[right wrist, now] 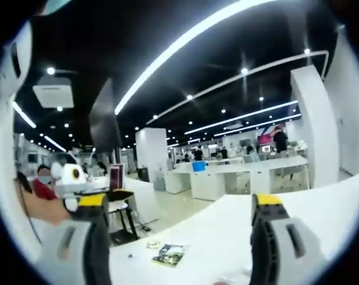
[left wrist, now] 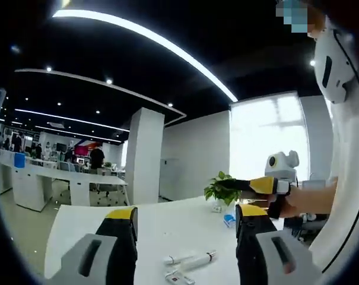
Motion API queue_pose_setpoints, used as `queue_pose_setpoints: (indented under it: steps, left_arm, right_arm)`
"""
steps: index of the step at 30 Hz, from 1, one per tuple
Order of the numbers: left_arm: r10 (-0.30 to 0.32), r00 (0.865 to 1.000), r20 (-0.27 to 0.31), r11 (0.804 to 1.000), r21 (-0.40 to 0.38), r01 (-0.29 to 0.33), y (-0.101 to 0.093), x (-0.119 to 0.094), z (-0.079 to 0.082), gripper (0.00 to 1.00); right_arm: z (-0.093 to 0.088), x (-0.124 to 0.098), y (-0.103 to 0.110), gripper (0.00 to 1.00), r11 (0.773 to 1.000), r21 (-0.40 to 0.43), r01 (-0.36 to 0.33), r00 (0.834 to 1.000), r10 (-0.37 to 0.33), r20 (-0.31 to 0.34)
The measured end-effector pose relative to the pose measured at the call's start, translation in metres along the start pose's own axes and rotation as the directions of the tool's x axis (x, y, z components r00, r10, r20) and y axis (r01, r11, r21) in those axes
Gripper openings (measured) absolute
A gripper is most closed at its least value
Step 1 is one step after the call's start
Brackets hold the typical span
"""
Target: Arrange the skincare products in the storage area until every visible bottle or jar stands upright without overlapping.
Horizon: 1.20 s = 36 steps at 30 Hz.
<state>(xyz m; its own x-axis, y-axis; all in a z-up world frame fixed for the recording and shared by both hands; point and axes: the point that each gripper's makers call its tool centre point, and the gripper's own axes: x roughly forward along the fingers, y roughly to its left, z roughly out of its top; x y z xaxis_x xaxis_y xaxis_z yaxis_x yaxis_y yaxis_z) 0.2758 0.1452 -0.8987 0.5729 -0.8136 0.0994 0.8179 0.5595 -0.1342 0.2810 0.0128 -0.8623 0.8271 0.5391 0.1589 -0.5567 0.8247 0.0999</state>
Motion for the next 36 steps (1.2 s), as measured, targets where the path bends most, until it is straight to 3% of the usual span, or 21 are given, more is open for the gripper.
queue_pose_setpoints:
  steps: [7,14,19,27,36]
  left_arm:
    - [0.030,0.999,-0.016,0.997,-0.077,-0.032,0.003,-0.011,-0.011,0.74]
    - [0.064,0.997,-0.031,0.991,-0.112,-0.068,0.005,-0.018,-0.022,0.79]
    - [0.079,0.996,-0.040,0.991,-0.104,-0.083,0.006,-0.024,-0.024,0.82]
    - [0.107,0.993,-0.055,0.984,-0.138,-0.113,0.018,-0.028,-0.030,0.88]
    - [0.132,0.989,-0.062,0.983,-0.121,-0.139,0.027,-0.035,-0.028,0.84]
  right_arm:
    - [-0.009,-0.007,-0.003,0.99,0.999,0.025,0.040,0.999,-0.039,-0.032]
    - [-0.029,-0.005,0.000,0.99,1.000,0.015,0.018,0.995,-0.016,-0.096]
    - [-0.027,-0.005,-0.004,0.99,0.999,0.028,0.023,0.997,-0.021,-0.069]
    - [-0.044,0.001,-0.005,0.99,0.998,0.058,0.017,0.996,-0.011,-0.094]
    - [-0.046,0.013,-0.003,0.99,0.998,0.068,0.000,0.994,0.008,-0.108]
